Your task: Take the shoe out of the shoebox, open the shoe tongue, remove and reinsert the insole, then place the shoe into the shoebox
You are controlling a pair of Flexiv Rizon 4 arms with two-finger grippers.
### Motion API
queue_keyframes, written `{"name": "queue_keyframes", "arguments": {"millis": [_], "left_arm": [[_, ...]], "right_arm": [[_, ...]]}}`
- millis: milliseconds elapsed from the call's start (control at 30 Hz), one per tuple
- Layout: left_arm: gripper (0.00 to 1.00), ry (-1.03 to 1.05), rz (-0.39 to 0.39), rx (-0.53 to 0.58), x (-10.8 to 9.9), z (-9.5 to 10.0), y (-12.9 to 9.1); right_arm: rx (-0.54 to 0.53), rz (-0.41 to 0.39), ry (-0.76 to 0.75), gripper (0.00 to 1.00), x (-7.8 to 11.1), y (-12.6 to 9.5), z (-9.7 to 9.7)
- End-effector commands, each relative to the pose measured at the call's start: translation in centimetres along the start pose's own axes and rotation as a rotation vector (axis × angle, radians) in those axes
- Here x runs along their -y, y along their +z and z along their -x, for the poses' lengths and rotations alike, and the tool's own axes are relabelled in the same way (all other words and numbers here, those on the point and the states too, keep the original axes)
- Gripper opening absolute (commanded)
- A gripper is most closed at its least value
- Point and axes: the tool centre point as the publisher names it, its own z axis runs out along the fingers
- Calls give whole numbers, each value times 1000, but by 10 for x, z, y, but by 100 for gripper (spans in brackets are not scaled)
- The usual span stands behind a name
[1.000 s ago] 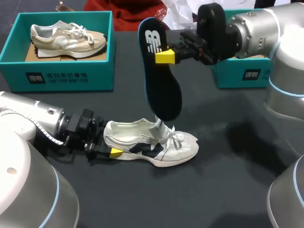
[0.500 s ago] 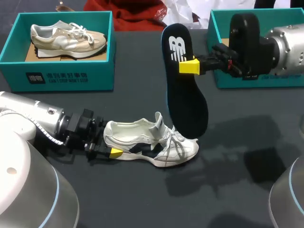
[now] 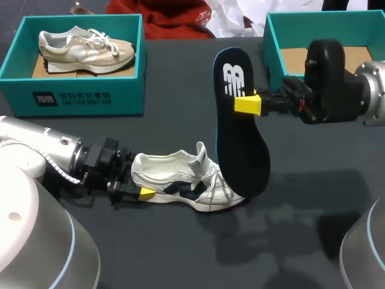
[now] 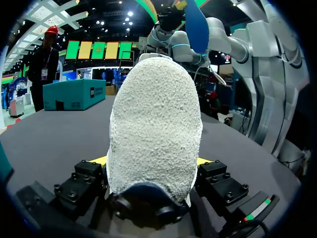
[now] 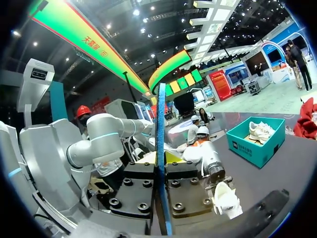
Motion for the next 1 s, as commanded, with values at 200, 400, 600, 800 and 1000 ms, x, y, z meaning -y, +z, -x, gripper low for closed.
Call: {"name": "queue_keyframes", "arguments": {"millis": [200,400,600,800,1000], "left_arm": [[0,-1,1,0,-2,0,2],[0,-1,1,0,-2,0,2],[0,-1,1,0,-2,0,2],[0,-1,1,0,-2,0,2],[0,-1,1,0,-2,0,2]], "right_arm": [[242,0,6,0,13,-22,-24],[242,-6,7,0,15,-24,-25],[239,-11,13,0,18,-24,-24],[229,-5,13,0,18,-25,-29],[214,13,4,0,25,-24,-25]]}}
